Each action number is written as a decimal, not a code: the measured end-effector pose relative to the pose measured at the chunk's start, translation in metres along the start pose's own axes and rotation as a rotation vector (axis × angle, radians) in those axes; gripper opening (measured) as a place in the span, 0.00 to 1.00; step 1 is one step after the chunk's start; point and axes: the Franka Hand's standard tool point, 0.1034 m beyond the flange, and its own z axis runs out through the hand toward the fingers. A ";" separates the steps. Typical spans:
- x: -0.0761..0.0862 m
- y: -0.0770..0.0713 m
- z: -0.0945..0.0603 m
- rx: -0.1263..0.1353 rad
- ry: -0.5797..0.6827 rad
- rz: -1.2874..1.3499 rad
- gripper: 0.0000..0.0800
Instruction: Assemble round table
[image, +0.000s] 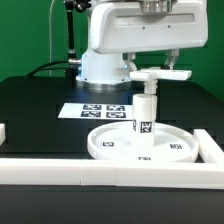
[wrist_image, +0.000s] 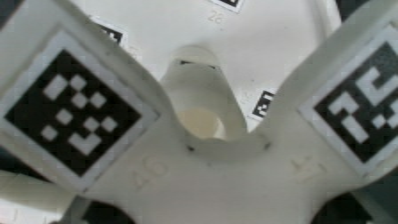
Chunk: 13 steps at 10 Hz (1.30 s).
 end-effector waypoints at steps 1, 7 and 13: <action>-0.002 0.001 0.003 0.001 -0.006 0.003 0.57; -0.006 0.002 0.007 -0.002 0.000 0.009 0.57; -0.015 0.003 0.016 0.000 -0.017 0.018 0.57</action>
Offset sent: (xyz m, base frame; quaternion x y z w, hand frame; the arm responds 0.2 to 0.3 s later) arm -0.0143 -0.0040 -0.0028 -0.0051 0.0051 0.0084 0.9999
